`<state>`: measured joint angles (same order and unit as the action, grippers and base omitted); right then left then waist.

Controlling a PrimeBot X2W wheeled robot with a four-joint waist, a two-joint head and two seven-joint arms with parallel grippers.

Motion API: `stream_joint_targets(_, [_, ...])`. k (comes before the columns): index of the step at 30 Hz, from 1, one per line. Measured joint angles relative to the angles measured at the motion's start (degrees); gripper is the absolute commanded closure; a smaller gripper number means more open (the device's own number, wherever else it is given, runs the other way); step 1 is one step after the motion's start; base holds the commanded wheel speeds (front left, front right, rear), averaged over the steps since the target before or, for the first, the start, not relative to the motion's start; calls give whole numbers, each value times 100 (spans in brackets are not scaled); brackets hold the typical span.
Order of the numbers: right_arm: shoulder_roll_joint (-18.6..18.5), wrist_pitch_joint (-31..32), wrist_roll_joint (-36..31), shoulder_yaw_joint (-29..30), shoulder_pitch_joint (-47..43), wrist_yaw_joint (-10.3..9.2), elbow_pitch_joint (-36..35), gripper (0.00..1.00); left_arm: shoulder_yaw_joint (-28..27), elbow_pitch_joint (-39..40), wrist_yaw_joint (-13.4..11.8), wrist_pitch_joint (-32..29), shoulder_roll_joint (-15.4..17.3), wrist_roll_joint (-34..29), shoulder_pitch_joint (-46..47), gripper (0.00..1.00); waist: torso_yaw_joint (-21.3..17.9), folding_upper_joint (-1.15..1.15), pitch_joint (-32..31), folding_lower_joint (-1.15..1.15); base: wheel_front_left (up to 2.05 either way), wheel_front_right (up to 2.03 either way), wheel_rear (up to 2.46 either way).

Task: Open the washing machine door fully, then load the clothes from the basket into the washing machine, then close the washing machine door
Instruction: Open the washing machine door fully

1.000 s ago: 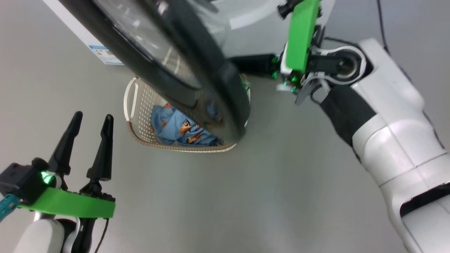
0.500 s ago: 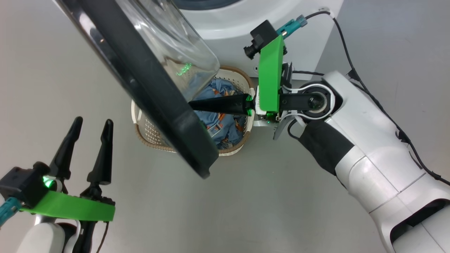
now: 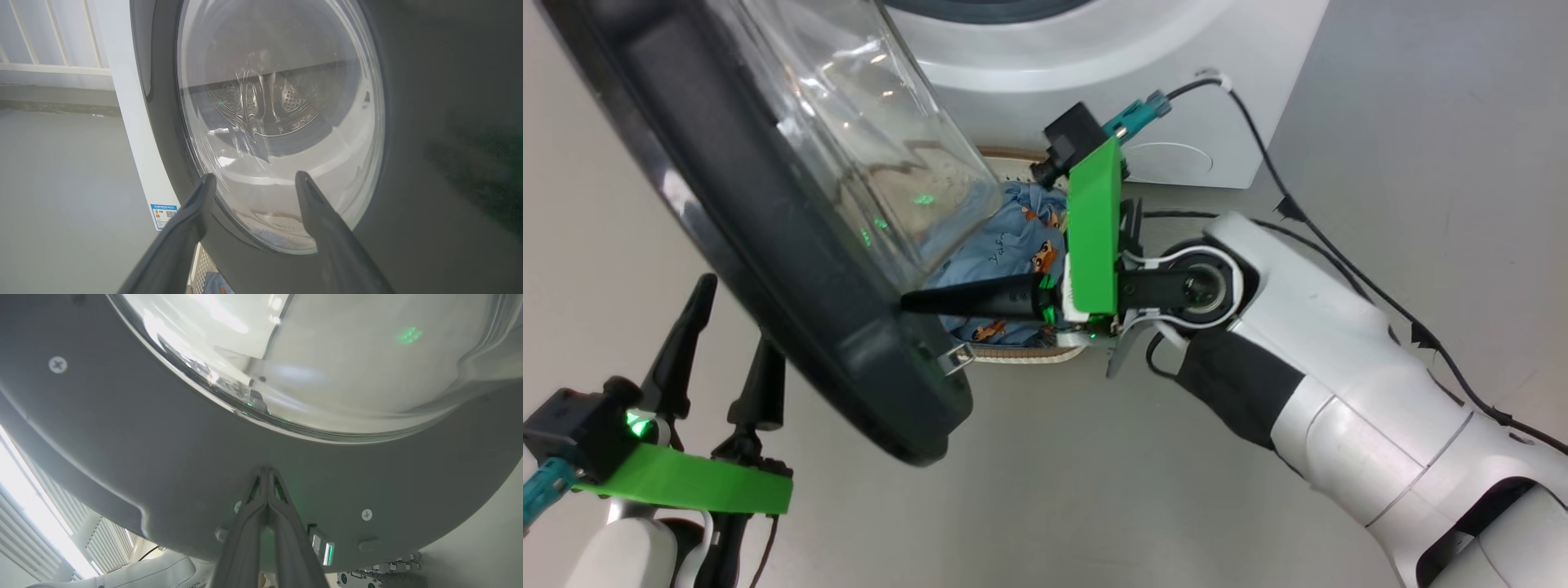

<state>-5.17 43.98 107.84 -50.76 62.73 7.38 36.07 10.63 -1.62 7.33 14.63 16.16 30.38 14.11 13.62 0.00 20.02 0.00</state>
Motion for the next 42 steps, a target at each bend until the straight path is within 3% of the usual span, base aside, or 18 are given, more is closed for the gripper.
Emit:
stream_joint_targets(7, [-29, -332, 382, -371, 55, -1, -64, 100, -5, -53, 0, 0, -21, -34, 1, 0, -13, 0, -47, 0, 0, 0, 0])
stream_joint_targets(30, [-1971, -2321, 2104, -1712, -289, 0, -2527, 100, -267, -303, 0, 0, -94, -248, -379, 0, -440, 0, -782, 0, 0, 0, 0])
stream_joint_targets(36, [-2332, -2881, 2250, -1898, -349, 0, -3094, 100, -279, -319, 0, 0, -142, -299, -430, 0, -496, 0, -974, 0, 0, 0, 0])
stream_joint_targets(38, [-2434, -3082, 2249, -1926, -414, 0, -3225, 58, -283, -328, 0, 0, -143, -303, -505, 0, -518, 0, -1031, 0, 0, 0, 0])
stream_joint_targets(39, [-2481, -3189, 2248, -1945, -442, 0, -3274, 16, -291, -333, 0, 0, -143, -303, -526, 0, -530, 0, -1058, 0, 0, 0, 0])
stream_joint_targets(40, [-2529, -3286, 2234, -1956, -474, 0, -3329, 0, -309, -332, 0, 0, -143, -310, -553, 0, -544, 0, -1083, 0, 0, 0, 0])
stream_joint_targets(42, [-2601, -3577, 2097, -1958, -545, 0, -3414, 0, -352, -335, 0, 0, -144, -355, -607, 0, -577, 0, -1130, 0, 0, 0, 0])
